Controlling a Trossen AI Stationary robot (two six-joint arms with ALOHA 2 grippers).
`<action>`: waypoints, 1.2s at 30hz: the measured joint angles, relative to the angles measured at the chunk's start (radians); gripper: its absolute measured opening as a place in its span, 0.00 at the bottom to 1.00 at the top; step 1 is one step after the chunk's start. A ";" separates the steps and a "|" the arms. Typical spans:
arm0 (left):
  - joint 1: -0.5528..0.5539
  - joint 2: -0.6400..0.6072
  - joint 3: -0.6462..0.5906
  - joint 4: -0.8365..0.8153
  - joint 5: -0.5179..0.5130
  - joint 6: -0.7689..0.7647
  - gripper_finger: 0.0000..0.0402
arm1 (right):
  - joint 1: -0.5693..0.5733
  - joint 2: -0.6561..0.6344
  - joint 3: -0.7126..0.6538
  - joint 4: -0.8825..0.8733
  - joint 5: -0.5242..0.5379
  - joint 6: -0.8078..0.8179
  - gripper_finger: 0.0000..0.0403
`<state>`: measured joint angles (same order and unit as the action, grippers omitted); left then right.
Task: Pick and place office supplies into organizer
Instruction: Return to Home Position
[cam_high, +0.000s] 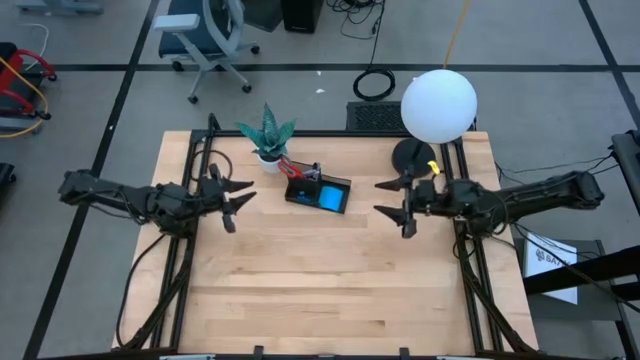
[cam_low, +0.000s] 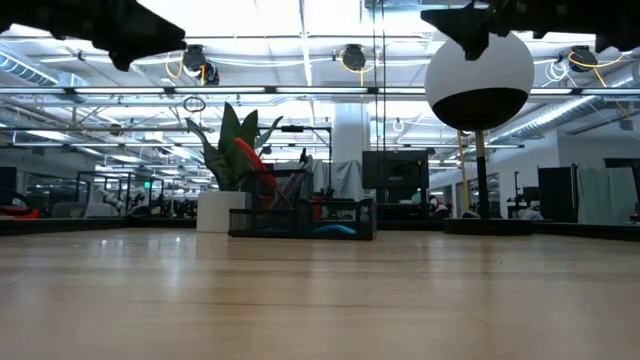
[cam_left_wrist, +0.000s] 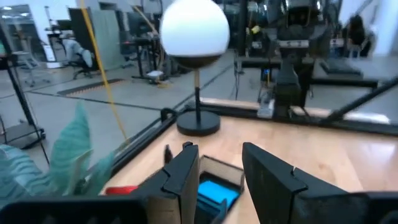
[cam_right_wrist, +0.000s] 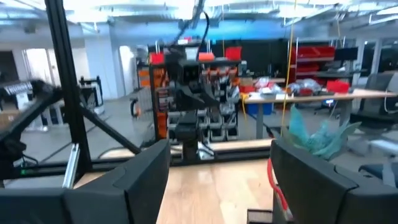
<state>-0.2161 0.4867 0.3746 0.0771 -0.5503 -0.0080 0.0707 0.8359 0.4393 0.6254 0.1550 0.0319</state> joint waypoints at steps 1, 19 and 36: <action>0.006 -0.024 -0.010 0.002 0.003 -0.003 0.33 | 0.000 -0.022 -0.009 -0.001 0.000 -0.001 0.67; -0.016 -0.354 -0.028 -0.124 0.051 0.004 0.33 | 0.002 -0.491 -0.213 0.009 0.000 -0.020 0.67; -0.016 -0.483 -0.027 -0.162 -0.005 0.022 0.33 | 0.003 -0.786 -0.280 -0.006 -0.056 -0.025 0.67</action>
<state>-0.2325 0.0040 0.3473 -0.0847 -0.5552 0.0143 0.0742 0.0497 0.1593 0.6199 0.0995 0.0067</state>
